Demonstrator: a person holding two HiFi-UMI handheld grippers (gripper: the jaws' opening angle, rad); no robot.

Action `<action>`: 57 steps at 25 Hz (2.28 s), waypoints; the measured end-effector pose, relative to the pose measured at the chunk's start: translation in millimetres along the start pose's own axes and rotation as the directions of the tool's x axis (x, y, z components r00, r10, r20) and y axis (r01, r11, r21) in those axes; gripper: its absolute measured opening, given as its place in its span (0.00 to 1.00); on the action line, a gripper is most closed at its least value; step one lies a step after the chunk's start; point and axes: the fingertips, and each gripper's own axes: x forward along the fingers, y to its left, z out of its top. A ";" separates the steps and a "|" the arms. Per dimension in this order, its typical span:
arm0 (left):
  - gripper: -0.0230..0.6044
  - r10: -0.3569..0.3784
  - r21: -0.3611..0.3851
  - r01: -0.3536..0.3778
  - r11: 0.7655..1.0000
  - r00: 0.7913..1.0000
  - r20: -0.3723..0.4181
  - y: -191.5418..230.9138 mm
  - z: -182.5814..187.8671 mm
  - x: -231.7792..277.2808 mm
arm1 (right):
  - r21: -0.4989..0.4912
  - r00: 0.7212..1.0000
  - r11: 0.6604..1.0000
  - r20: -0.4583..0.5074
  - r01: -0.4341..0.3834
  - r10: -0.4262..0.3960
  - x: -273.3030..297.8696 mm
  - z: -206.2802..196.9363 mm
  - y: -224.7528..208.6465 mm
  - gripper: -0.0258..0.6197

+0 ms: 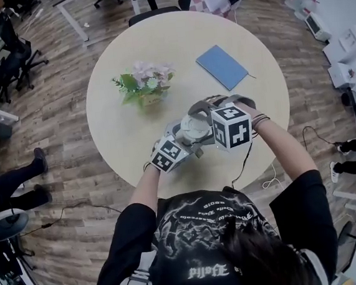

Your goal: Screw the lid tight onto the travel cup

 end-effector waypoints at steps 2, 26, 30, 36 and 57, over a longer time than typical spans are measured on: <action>0.67 0.005 -0.001 -0.005 1.000 1.000 -0.002 -0.2 -0.4 0.2 | 0.060 0.999 0.998 0.016 0.031 -0.032 -0.4 0.2 -0.8 0.62; 0.67 0.102 -0.010 -0.102 0.995 0.995 -0.020 3.2 -2.3 2.3 | 0.688 0.882 0.624 -0.051 0.371 -0.468 -5.7 -5.1 -11.8 0.62; 0.67 0.099 -0.012 -0.099 0.995 0.995 -0.007 2.0 -2.0 2.4 | 0.700 0.881 0.623 -0.018 0.349 -0.473 -5.8 -6.3 -10.0 0.62; 0.67 0.089 -0.015 -0.089 0.996 0.996 -0.003 1.5 -2.0 2.6 | 0.664 0.894 0.706 0.126 0.247 -0.431 -15.5 2.2 -7.6 0.71; 0.67 0.034 -0.039 -0.034 0.999 0.999 0.003 3.1 2.1 2.0 | -0.543 0.987 0.832 -0.155 -0.115 0.035 -34.1 4.7 -7.1 0.71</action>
